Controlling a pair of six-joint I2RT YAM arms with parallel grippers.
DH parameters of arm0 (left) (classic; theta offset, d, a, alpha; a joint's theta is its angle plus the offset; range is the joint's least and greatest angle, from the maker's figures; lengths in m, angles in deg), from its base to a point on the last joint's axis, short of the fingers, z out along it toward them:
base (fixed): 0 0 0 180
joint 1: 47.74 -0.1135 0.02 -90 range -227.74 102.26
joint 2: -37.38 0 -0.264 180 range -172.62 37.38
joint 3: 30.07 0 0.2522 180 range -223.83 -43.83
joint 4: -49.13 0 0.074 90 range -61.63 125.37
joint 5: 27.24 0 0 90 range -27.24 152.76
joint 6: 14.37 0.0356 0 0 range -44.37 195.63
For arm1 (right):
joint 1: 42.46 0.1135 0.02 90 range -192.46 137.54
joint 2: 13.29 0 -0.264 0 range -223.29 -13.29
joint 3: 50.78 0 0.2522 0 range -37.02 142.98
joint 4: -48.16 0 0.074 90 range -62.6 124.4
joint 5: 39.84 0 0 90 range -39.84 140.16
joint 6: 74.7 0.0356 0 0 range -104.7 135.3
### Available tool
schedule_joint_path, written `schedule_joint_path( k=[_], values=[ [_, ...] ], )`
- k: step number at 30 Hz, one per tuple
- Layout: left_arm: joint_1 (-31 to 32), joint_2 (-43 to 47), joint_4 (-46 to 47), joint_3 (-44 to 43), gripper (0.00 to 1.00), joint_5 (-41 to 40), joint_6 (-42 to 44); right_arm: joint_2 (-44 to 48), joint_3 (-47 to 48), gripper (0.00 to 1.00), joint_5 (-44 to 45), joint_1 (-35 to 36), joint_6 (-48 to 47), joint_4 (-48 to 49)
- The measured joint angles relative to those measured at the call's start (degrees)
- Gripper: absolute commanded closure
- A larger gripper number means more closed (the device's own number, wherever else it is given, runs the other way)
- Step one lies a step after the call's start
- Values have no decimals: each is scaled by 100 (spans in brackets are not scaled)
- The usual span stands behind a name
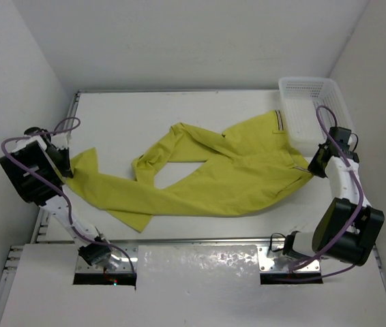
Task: Fold and stack the trousers
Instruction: Flatten the trousers out
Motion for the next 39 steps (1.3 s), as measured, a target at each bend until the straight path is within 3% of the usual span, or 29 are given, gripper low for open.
schedule_joint_path(
  k=[8, 14, 21, 33, 37, 39],
  values=[
    [-1126, 28, -1423, -813, 100, -286, 566, 122, 439, 100, -17, 2, 210, -496],
    [-1204, 750, -2114, -1222, 100, -538, 1078, 415, 841, 100, 46, -59, 525, -778],
    [-1381, 1353, -2321, -374, 100, -933, 1517, 1172, -83, 100, 234, -833, 879, -938],
    [-1711, 1421, -2050, 306, 100, -1027, 2037, 1200, -439, 100, 472, -911, 940, -986],
    [-1873, 1429, -2144, 1010, 75, -1478, 2476, 1248, -586, 100, 774, -1010, 914, -876],
    [-1963, 1451, -2295, 1244, 69, -1711, 2734, 1217, -610, 100, 879, -1139, 892, -833]
  ],
)
